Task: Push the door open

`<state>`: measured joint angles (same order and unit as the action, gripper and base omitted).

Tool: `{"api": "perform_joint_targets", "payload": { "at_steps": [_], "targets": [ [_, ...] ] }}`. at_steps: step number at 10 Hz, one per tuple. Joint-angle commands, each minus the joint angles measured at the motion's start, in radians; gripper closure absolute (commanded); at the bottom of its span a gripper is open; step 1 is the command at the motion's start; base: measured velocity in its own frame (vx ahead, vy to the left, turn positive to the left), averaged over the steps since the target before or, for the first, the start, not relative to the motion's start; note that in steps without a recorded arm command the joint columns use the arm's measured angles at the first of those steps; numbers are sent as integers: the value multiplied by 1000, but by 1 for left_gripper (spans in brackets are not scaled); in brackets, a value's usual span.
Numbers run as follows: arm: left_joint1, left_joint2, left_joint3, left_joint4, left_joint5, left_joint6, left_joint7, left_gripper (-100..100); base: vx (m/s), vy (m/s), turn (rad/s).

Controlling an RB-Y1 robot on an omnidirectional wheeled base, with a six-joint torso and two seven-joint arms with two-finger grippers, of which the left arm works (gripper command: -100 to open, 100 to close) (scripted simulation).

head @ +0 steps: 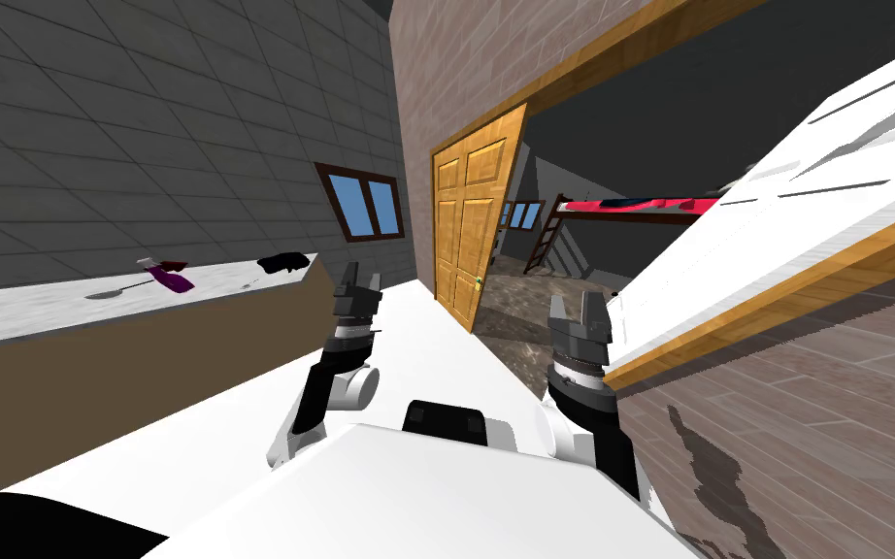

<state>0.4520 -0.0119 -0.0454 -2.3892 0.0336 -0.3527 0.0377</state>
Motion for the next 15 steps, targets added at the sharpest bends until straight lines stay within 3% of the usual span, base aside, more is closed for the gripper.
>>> {"api": "perform_joint_targets", "payload": {
  "at_steps": [1, 3, 13, 15],
  "targets": [
    [-12, 7, 0, 31, -6, -9, 4, -100, 40, 3, -71],
    [-23, 13, 1, 62, -11, -18, 8, -100, 64, -2, -43],
    [-123, 53, 4, 333, -60, -95, 44, -100, 80, 1, -68],
    [-136, 57, 5, 368, -67, -104, 49, -100, 66, 5, -60]
  ]
}}
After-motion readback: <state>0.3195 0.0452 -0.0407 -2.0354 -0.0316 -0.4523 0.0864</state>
